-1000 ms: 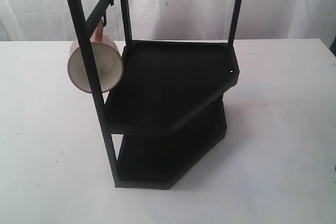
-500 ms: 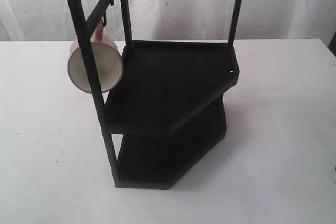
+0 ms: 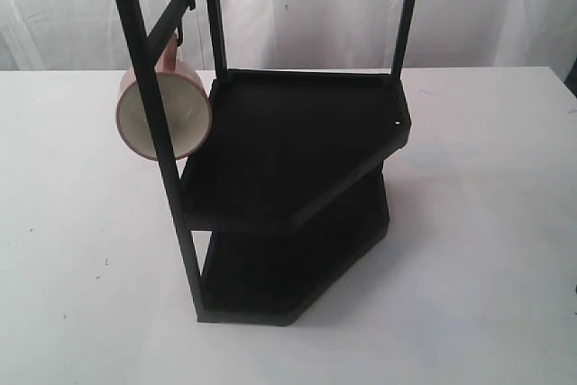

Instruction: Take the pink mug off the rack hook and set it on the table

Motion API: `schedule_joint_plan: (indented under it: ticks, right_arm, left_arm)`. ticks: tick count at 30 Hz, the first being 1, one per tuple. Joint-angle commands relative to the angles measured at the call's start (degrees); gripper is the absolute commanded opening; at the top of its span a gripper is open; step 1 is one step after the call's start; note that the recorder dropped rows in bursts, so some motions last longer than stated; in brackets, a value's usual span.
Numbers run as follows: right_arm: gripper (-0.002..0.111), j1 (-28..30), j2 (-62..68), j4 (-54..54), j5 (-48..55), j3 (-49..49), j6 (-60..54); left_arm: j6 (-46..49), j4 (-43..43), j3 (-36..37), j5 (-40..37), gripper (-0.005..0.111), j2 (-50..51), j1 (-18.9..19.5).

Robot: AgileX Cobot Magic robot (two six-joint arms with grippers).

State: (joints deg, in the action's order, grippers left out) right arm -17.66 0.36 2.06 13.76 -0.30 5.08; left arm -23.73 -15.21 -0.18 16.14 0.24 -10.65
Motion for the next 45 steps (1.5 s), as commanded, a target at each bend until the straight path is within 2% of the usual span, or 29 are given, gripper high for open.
schedule_joint_plan:
  ticks: [1,4,7,10,12,13,15,19,20,21,23,24,26,27,28,29,34,37,41,45]
  right_arm:
    - [0.000,0.38,-0.36,-0.57,0.03,0.30,-0.31]
    - [0.000,0.38,-0.36,-0.57,0.03,0.30,-0.31]
    - [0.000,0.38,-0.36,-0.57,0.03,0.30,-0.31]
    - [0.000,0.38,-0.36,-0.57,0.03,0.30,-0.31]
    - [0.000,0.38,-0.36,-0.57,0.03,0.30,-0.31]
    - [0.000,0.38,-0.36,-0.57,0.03,0.30,-0.31]
    - [0.000,0.38,-0.36,-0.57,0.03,0.30,-0.31]
    - [0.000,0.38,-0.36,-0.57,0.03,0.30,-0.31]
    - [0.000,0.38,-0.36,-0.57,0.03,0.30,-0.31]
    - [0.000,0.38,-0.36,-0.57,0.03,0.30,-0.31]
    - [0.000,0.38,-0.36,-0.57,0.03,0.30,-0.31]
    - [0.000,0.38,-0.36,-0.57,0.03,0.30,-0.31]
    - [0.000,0.38,-0.36,-0.57,0.03,0.30,-0.31]
    - [0.000,0.38,-0.36,-0.57,0.03,0.30,-0.31]
    - [0.000,0.38,-0.36,-0.57,0.03,0.30,-0.31]
    - [0.000,0.38,-0.36,-0.57,0.03,0.30,-0.31]
    - [0.000,0.38,-0.36,-0.57,0.03,0.30,-0.31]
    - [0.000,0.38,-0.36,-0.57,0.03,0.30,-0.31]
    - [0.000,0.38,-0.36,-0.57,0.03,0.30,-0.31]
    - [0.000,0.38,-0.36,-0.57,0.03,0.30,-0.31]
  left_arm:
    - [-14.95,2.04,-0.04,9.10,0.000,-0.24,-0.06]
    - [-27.15,14.57,-6.26,9.22,0.000,-0.24,-0.06]
    - [-31.97,28.21,-15.32,4.91,0.000,-0.24,-0.06]
    - [-38.44,40.33,-26.78,-10.70,0.000,-0.07,-0.06]
    - [-40.21,42.87,-33.13,-22.58,0.000,1.69,-0.06]
    - [-37.25,42.51,-36.20,-27.98,0.000,2.71,-0.18]
    - [-22.92,37.63,-40.68,-34.99,0.000,4.89,-0.30]
    - [8.67,16.53,-47.69,-46.73,0.000,11.78,-0.30]
    - [13.96,11.93,-49.06,-49.54,0.000,14.15,-0.30]
    - [22.89,5.76,-50.98,-55.76,0.000,19.12,-0.30]
    - [26.49,3.71,-51.49,-58.69,0.002,25.58,-0.30]
    - [27.29,3.71,-51.49,-58.69,0.005,27.31,-0.30]
    - [29.56,3.23,-51.49,-56.30,0.030,33.57,-0.30]
    - [31.04,0.43,-51.14,-53.49,0.056,37.35,-0.30]
    - [33.33,-2.41,-50.31,-50.77,0.072,39.61,-0.30]
    - [35.46,-4.20,-49.46,-48.39,0.079,42.02,-0.30]
    - [46.05,-16.02,-43.86,-35.61,0.077,52.26,-0.40]
    - [52.48,-22.69,-43.18,-31.98,0.077,55.00,-0.40]
    - [53.74,-23.73,-43.18,-28.63,0.077,56.37,-0.43]
    - [54.57,-23.91,-43.18,-26.74,0.077,59.21,-3.99]
